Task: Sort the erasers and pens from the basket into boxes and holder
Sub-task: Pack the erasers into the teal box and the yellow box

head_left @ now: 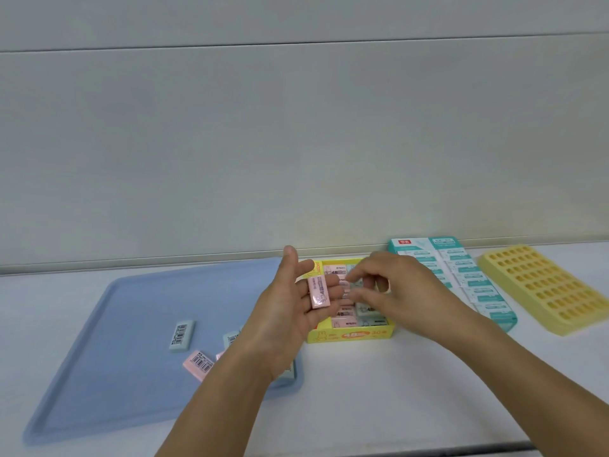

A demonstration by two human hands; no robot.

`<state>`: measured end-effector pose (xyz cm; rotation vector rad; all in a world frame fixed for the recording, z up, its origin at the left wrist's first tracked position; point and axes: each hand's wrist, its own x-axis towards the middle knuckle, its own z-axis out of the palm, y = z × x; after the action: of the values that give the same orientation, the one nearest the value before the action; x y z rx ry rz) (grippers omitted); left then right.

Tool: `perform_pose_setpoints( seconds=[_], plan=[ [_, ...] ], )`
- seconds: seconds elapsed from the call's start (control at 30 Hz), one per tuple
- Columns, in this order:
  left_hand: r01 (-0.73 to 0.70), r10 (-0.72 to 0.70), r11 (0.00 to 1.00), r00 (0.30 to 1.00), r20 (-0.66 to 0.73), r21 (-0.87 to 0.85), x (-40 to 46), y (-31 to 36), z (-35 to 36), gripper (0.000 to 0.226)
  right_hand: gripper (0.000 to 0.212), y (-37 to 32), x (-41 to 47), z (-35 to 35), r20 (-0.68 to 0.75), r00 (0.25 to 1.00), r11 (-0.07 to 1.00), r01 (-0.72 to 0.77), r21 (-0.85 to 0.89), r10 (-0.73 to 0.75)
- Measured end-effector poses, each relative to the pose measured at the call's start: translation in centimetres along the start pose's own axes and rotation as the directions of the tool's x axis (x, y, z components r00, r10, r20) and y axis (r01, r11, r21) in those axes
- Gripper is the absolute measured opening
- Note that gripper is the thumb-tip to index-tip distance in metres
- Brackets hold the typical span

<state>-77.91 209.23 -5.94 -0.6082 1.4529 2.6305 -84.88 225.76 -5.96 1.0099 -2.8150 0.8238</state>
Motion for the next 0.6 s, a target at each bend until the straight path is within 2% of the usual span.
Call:
perform_pose_setpoints(
  seconds=[0.03,0.1,0.17,0.23,0.37,0.43,0.47,0.53,0.6],
  plan=[
    [0.005,-0.005,1.000,1.000,0.018,-0.015,0.0,0.0,0.0,0.060,0.019,-0.4,0.1,0.1,-0.051,0.997,0.997,0.054,0.052,-0.052],
    [0.012,-0.010,1.000,0.998,0.069,-0.029,-0.1,0.0,0.2,0.064,0.034,-0.9,0.5,0.1,-0.028,0.982,0.980,0.186,0.070,-0.185],
    [0.009,-0.007,1.000,0.994,0.108,-0.018,0.0,0.2,0.2,0.068,0.038,-1.4,1.1,-0.1,0.069,0.943,0.941,0.331,-0.064,-0.327],
    [0.002,0.000,1.000,0.993,0.114,-0.018,0.1,0.4,0.2,0.071,0.028,-1.4,1.6,-0.3,0.113,0.910,0.889,0.413,-0.195,-0.398],
    [-0.014,0.016,1.000,0.993,0.119,-0.016,0.0,0.8,-0.1,0.069,0.031,-1.1,1.9,-0.5,0.137,0.892,0.815,0.449,-0.367,-0.430],
    [-0.103,0.097,0.990,0.993,0.064,0.095,0.0,0.6,-0.4,0.055,0.030,-0.9,1.5,-0.3,0.063,0.920,0.839,0.380,-0.390,-0.388],
    [-0.190,0.188,0.947,0.982,0.035,0.258,0.1,0.3,-0.7,0.044,0.027,-0.8,1.2,-0.2,0.029,0.947,0.880,0.308,-0.362,-0.320],
    [-0.351,0.402,0.707,0.914,0.060,0.614,0.2,-0.2,-1.8,0.026,0.023,-0.3,0.6,0.4,0.026,0.985,0.956,0.174,-0.236,-0.172],
    [-0.377,0.409,0.493,0.896,0.174,0.784,0.2,-0.6,-2.7,0.040,0.023,0.1,0.0,1.4,0.022,0.992,0.982,0.129,-0.141,-0.127]
  ],
)
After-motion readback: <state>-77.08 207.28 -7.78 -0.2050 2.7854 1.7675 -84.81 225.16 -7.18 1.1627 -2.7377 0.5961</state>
